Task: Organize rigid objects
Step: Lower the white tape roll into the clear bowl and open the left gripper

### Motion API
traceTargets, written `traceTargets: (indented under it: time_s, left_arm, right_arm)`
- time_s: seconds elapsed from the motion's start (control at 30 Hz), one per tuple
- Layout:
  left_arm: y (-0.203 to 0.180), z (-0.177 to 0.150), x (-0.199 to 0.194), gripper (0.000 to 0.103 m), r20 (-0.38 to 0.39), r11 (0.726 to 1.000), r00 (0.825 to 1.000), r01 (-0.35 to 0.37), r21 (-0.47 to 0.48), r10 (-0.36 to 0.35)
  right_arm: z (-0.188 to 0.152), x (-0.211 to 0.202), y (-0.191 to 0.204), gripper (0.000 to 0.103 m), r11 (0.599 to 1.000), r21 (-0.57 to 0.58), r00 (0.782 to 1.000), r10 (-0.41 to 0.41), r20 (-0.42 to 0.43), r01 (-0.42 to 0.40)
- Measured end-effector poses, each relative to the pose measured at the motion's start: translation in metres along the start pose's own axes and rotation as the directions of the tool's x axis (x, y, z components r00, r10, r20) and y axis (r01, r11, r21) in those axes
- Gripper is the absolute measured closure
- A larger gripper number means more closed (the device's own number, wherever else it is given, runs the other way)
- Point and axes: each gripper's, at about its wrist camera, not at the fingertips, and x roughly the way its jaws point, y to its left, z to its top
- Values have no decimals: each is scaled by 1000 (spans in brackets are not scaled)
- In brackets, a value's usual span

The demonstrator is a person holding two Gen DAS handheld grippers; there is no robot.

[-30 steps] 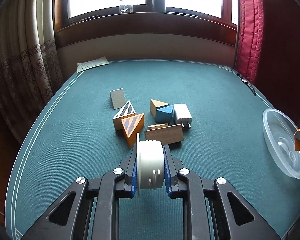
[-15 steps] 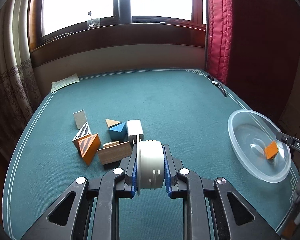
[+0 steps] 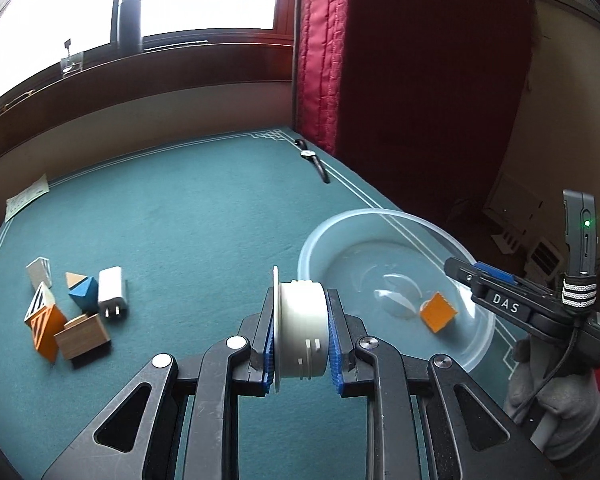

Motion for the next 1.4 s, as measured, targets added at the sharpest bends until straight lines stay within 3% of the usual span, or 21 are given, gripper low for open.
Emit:
traceTargets:
  time_s: [0.17,0.53,0.63,0.7,0.73,1.0,1.4]
  left_arm:
    - [-21,7,15,81,-36,996,995,94,8,-94]
    - [-53,17,46,80,-98,981,976,194,10,-193]
    - [-50,18,53,66,-109,985,979,175,11,-172]
    - [-42,18,55,40,-102,992,987,129,-3,-128]
    - [-38,18,55,38,-92,995,991,101,-13,-102]
    - [-26,16,53,37,-81,999,996,19,-34,-21]
    - [-30,11,50,28,-82,1000,997,-10,-3,10]
  right_arm:
    - [4,-2,-9,40,1000,25,1000,-6,13,5]
    - [5,-1,-11,39,1000,29,1000,1,8,-1]
    - [4,-2,-11,39,1000,30,1000,2,7,-3]
    - [5,-2,-10,39,1000,28,1000,4,9,-5]
    - [5,-2,-10,39,1000,27,1000,5,11,-5]
    - [5,0,-6,39,1000,19,1000,7,7,-7]
    - [1,0,-2,35,1000,1,1000,13,-3,-13]
